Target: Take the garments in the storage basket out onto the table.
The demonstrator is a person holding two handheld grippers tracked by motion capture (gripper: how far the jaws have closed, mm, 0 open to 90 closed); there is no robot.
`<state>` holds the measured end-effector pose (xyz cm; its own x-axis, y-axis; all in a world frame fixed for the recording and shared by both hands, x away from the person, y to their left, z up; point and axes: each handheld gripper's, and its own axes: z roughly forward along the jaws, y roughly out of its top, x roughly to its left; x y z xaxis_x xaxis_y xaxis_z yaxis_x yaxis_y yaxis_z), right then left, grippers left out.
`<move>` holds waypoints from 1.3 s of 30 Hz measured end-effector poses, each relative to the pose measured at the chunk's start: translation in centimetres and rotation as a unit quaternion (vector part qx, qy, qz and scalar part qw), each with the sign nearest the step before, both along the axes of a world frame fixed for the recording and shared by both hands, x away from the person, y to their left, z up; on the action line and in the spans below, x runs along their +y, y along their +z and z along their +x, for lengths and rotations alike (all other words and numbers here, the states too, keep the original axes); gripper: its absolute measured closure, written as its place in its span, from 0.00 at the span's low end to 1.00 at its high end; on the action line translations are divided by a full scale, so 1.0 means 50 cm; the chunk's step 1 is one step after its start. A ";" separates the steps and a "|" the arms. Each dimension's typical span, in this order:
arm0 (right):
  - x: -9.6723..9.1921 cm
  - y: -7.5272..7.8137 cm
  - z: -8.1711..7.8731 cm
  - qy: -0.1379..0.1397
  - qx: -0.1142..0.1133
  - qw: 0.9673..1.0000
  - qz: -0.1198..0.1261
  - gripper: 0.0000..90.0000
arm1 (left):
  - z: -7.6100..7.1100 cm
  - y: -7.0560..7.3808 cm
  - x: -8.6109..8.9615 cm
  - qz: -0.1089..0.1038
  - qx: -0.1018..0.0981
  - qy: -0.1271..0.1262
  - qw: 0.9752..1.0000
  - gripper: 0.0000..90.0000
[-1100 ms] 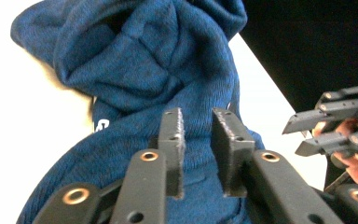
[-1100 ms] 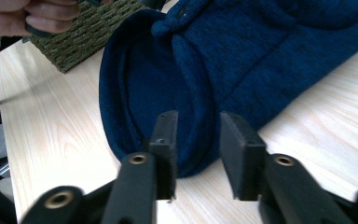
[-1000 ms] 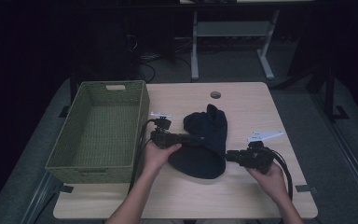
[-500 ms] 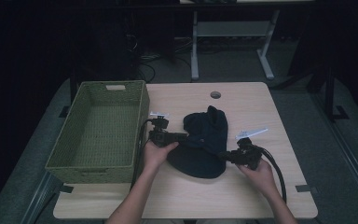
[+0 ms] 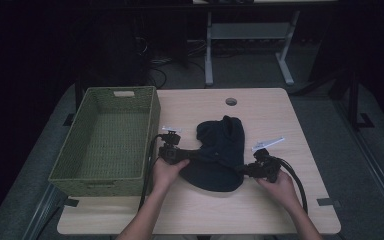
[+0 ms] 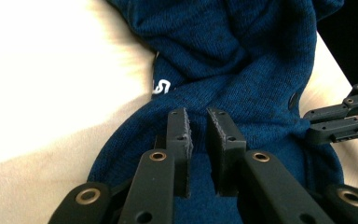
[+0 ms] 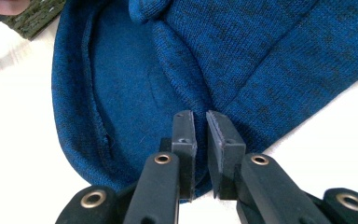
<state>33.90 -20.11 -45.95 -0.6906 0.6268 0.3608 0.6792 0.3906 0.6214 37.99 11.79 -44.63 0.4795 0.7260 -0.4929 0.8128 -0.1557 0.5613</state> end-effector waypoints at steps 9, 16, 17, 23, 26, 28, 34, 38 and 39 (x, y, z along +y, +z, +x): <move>-0.001 -0.005 0.002 0.006 0.004 1.000 0.002 0.91 | -0.008 -0.009 0.004 0.012 0.008 -0.003 1.000 0.90; 0.001 -0.009 0.004 0.015 0.010 1.000 0.001 0.93 | -0.020 -0.017 0.005 0.027 0.014 -0.009 1.000 0.90; 0.001 -0.009 0.004 0.015 0.010 1.000 0.001 0.93 | -0.020 -0.017 0.005 0.027 0.014 -0.009 1.000 0.90; 0.002 -0.009 0.004 0.026 0.008 1.000 -0.006 0.93 | -0.034 -0.029 0.006 0.038 0.025 -0.013 0.999 0.90; 0.001 -0.009 0.004 0.031 0.009 0.999 -0.008 0.93 | -0.048 -0.035 0.008 0.034 0.026 -0.015 0.999 0.90; 0.000 -0.008 0.003 0.035 0.009 0.999 -0.010 0.93 | -0.056 -0.035 0.007 0.037 0.027 -0.021 0.999 0.90; 0.002 -0.006 -0.002 0.046 0.006 0.999 -0.020 0.93 | -0.090 -0.037 0.011 0.034 0.023 -0.028 0.999 0.92; 0.006 -0.002 -0.011 0.057 0.004 0.998 -0.033 0.93 | -0.116 -0.037 0.011 0.032 0.022 -0.036 0.999 0.92; 0.007 -0.001 -0.013 0.063 0.004 0.997 -0.036 0.93 | -0.122 -0.037 0.011 0.032 0.022 -0.037 0.999 0.92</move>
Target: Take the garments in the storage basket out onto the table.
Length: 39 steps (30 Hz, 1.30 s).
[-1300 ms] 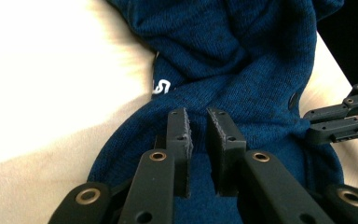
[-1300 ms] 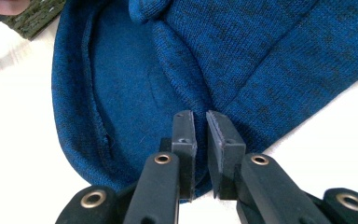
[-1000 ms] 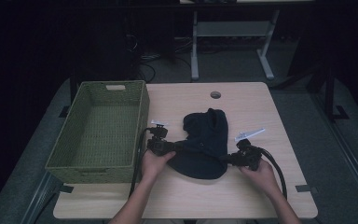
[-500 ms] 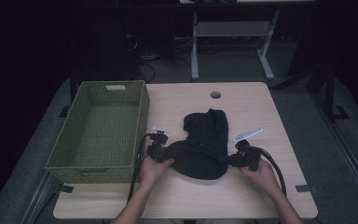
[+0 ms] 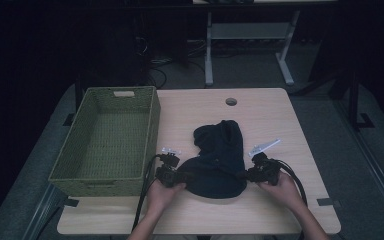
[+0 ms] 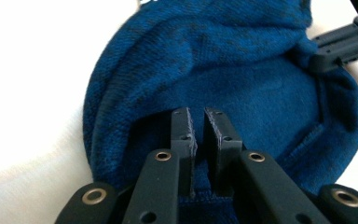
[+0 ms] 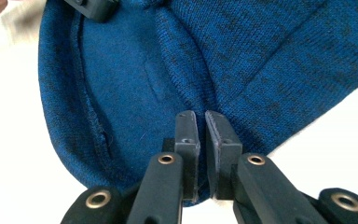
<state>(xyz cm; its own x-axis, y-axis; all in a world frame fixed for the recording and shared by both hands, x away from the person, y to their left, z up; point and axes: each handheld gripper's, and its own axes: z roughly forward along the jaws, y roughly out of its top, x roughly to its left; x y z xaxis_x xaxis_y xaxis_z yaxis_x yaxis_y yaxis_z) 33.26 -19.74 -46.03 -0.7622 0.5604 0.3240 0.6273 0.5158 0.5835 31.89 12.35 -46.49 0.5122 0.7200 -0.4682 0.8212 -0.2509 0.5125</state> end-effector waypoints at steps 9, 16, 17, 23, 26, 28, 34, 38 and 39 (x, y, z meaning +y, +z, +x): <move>0.019 0.033 -0.001 -0.005 -0.021 0.999 0.034 0.88 | -0.031 0.007 -0.001 -0.002 -0.005 -0.013 1.000 0.90; 0.057 0.025 0.031 -0.013 -0.016 0.999 0.028 0.88 | -0.023 0.043 -0.002 -0.030 -0.028 -0.010 0.999 0.90; 0.073 0.014 0.037 -0.007 -0.012 1.000 0.011 0.89 | -0.016 0.055 -0.005 -0.035 -0.039 -0.005 0.999 0.89; 0.084 -0.005 0.041 0.004 -0.002 1.000 0.009 0.90 | 0.011 0.067 -0.016 -0.047 -0.055 0.013 0.997 0.88; 0.081 -0.008 0.035 0.014 0.003 1.000 0.014 0.91 | 0.024 0.068 -0.020 -0.052 -0.060 0.022 0.997 0.88; 0.080 -0.009 0.030 0.023 0.002 1.000 0.015 0.91 | 0.031 0.065 -0.024 -0.043 -0.062 0.021 0.997 0.88; 0.080 -0.006 0.020 0.041 -0.003 0.999 0.006 0.92 | 0.042 0.036 -0.025 -0.026 -0.035 0.020 0.999 0.88; 0.079 -0.006 0.020 0.045 -0.003 0.999 0.007 0.92 | 0.039 0.026 -0.022 -0.021 -0.024 0.019 0.999 0.88; 0.078 -0.006 0.021 0.045 -0.002 0.999 0.008 0.92 | 0.035 0.022 -0.020 -0.020 -0.021 0.019 0.999 0.88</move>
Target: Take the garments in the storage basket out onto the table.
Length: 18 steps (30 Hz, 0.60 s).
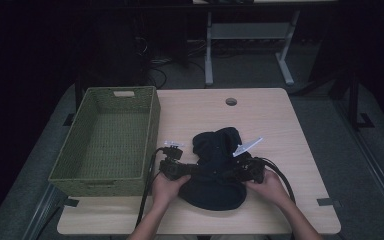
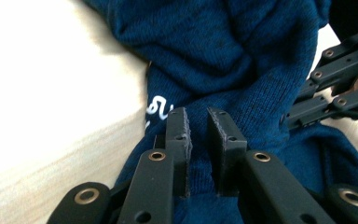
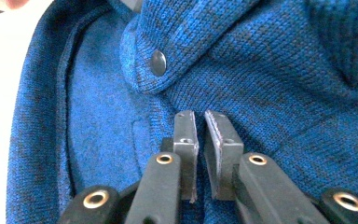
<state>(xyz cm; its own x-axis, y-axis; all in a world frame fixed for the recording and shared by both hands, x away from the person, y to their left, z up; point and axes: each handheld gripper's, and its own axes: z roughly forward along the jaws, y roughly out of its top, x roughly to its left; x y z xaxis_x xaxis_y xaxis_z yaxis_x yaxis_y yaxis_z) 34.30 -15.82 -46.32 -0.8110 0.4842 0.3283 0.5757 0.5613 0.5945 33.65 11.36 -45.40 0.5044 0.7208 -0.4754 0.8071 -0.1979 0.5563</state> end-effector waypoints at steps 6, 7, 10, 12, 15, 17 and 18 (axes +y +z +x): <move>-0.002 0.001 -0.001 0.000 0.000 1.000 -0.002 0.91 | -0.010 -0.002 0.009 0.002 0.001 -0.003 1.000 0.89; -0.003 0.001 -0.002 0.001 -0.002 1.000 -0.003 0.91 | -0.012 -0.002 0.010 0.004 0.003 -0.003 1.000 0.89; -0.003 0.005 -0.004 -0.001 0.002 1.000 -0.005 0.90 | -0.027 -0.007 0.015 -0.003 0.002 -0.003 1.000 0.89; -0.003 0.011 -0.006 0.000 0.002 1.000 -0.004 0.89 | -0.031 -0.007 0.016 -0.004 0.002 -0.003 1.000 0.89; -0.004 0.031 -0.010 -0.004 -0.002 1.000 0.016 0.88 | -0.036 -0.007 0.017 -0.004 0.001 -0.003 1.000 0.88; -0.001 0.050 -0.012 -0.005 -0.007 1.000 0.021 0.87 | -0.040 -0.007 0.020 -0.005 0.001 -0.004 1.000 0.89; 0.002 0.060 -0.011 -0.005 -0.013 1.000 0.025 0.87 | -0.042 -0.008 0.020 -0.008 0.002 -0.001 1.000 0.89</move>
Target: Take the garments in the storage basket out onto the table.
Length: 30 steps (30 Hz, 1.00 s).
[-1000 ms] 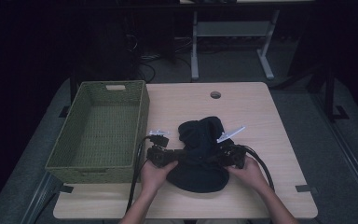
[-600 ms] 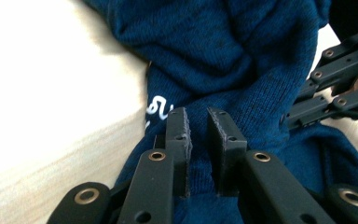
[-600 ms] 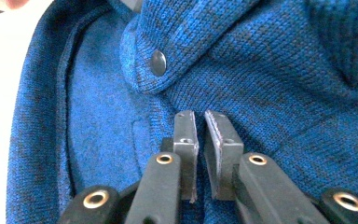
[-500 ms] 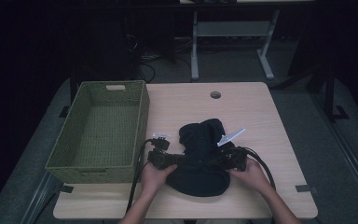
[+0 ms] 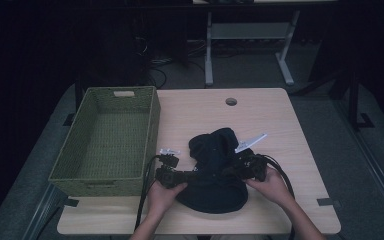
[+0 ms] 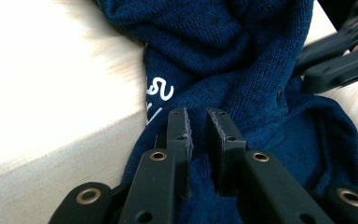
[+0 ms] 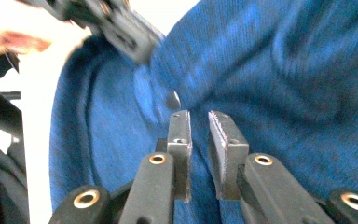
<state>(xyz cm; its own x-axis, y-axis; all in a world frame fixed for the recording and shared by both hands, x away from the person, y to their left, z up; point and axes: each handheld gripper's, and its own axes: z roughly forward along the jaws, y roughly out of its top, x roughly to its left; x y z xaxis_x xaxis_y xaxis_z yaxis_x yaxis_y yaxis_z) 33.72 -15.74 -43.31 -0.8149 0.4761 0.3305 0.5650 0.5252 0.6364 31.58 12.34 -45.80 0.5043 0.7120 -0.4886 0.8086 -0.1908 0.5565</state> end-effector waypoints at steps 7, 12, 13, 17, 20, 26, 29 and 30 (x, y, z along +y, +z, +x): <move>0.051 0.072 0.024 0.005 -0.030 1.000 0.008 0.88 | -0.014 -0.005 0.001 -0.004 -0.001 -0.001 1.000 0.89; 0.107 0.084 0.059 0.010 -0.031 0.999 -0.015 0.90 | -0.022 -0.011 0.004 -0.007 0.002 -0.003 1.000 0.89; 0.118 0.082 0.066 0.012 -0.031 0.999 -0.022 0.91 | -0.022 -0.013 0.006 -0.009 0.002 -0.003 1.000 0.89; 0.148 0.071 0.094 0.009 -0.028 0.999 -0.041 0.92 | -0.024 -0.014 0.005 -0.005 -0.002 -0.006 1.000 0.90; 0.167 0.059 0.112 0.004 -0.025 0.998 -0.061 0.92 | -0.025 -0.013 0.005 -0.001 -0.003 -0.009 1.000 0.90; 0.186 0.026 0.139 -0.012 -0.021 0.994 -0.105 0.95 | -0.028 -0.015 0.007 -0.001 -0.004 -0.010 1.000 0.91; 0.188 0.010 0.145 -0.015 -0.017 0.993 -0.113 0.97 | -0.031 -0.015 0.005 0.002 -0.007 -0.010 1.000 0.90; 0.190 0.007 0.146 -0.015 -0.014 0.993 -0.114 0.97 | -0.031 -0.015 0.005 0.002 -0.006 -0.010 1.000 0.90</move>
